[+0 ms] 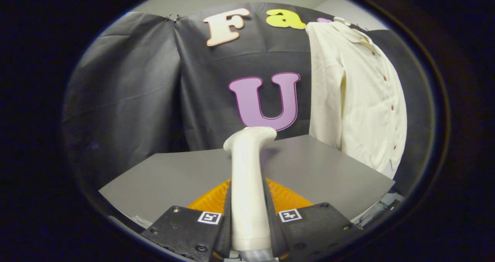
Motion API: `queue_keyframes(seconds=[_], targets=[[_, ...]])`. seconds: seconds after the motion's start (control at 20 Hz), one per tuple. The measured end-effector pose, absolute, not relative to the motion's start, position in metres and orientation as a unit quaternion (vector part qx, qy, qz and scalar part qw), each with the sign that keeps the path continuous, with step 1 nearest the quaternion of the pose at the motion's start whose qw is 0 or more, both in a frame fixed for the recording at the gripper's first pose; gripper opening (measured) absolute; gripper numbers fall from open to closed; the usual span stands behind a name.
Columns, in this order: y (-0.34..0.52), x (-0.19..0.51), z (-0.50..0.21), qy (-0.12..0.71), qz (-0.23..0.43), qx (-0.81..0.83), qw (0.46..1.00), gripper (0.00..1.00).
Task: Iron the clothes twice with a garment steamer, once on the left side and once on the right side.
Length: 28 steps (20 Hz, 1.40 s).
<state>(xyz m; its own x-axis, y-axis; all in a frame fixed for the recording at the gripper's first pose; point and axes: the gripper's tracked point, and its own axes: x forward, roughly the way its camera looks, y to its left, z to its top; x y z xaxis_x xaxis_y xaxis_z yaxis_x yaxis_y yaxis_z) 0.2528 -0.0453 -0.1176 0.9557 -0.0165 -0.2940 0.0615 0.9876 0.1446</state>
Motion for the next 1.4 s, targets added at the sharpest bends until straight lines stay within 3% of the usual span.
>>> queue_keyframes(seconds=[0.45,1.4], targets=[[-0.038,0.23,-0.088,0.084,-0.006,0.056,0.995,0.38],[-0.058,0.095,0.008,-0.015,0.034,0.057,0.998,0.37]])
